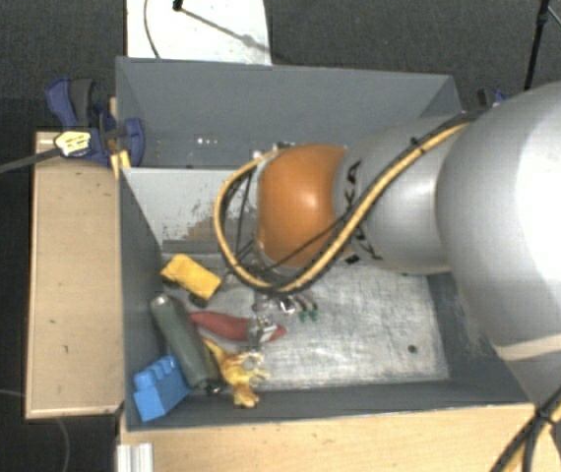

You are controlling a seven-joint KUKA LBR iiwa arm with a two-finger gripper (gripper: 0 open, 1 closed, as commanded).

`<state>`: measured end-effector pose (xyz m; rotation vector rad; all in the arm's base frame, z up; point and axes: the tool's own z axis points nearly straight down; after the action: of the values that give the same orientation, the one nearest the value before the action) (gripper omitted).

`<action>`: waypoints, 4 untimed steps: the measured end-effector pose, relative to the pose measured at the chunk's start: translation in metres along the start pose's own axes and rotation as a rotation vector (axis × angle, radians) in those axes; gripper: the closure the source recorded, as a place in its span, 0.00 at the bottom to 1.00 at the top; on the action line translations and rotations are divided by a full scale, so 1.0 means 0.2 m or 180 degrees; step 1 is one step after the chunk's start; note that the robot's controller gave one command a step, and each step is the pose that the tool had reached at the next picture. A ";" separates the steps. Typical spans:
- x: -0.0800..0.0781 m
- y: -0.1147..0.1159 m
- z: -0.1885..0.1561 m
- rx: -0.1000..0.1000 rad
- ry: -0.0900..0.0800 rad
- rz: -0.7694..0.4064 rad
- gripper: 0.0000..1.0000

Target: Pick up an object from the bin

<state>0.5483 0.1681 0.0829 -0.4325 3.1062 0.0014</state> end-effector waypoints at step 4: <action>0.00 0.03 -0.03 0.0008 0.0030 0.0155 1.00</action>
Offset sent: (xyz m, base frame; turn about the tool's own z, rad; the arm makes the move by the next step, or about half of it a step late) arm 0.0000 0.0000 0.0000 0.0000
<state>0.5457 0.1740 0.0894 -0.3575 3.1247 -0.0041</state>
